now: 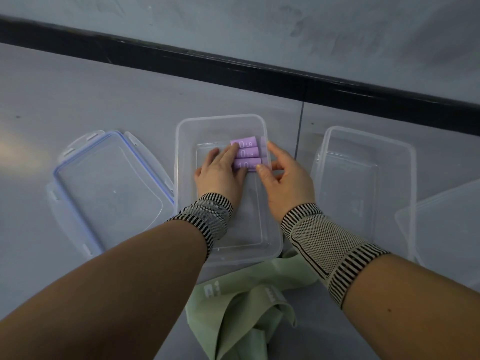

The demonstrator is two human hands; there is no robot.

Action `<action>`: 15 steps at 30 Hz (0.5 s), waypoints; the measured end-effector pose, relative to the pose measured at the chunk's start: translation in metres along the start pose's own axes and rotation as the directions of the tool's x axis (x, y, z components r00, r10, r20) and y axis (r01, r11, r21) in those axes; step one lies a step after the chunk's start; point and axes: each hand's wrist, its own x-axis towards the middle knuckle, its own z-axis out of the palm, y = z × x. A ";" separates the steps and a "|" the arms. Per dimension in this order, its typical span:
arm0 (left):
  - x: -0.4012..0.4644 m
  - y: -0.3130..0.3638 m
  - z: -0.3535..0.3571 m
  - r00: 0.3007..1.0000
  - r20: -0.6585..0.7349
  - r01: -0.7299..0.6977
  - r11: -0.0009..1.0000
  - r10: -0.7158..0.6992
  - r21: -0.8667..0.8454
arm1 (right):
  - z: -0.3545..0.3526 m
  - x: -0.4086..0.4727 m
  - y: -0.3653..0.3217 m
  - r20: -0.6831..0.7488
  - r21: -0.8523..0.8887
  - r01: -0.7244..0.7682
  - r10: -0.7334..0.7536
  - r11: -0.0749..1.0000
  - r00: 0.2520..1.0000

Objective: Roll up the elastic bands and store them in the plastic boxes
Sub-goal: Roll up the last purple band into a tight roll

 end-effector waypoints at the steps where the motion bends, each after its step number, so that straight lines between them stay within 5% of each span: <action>1: 0.000 0.000 0.000 1.000 -0.009 0.003 1.000 -0.003 -0.010 | 0.000 0.000 0.000 -0.001 -0.004 0.002 -0.002 1.000 1.000; 15: 0.001 0.004 -0.009 1.000 0.026 -0.003 0.998 0.005 -0.056 | -0.003 0.000 -0.004 0.000 -0.052 -0.011 0.011 0.999 1.000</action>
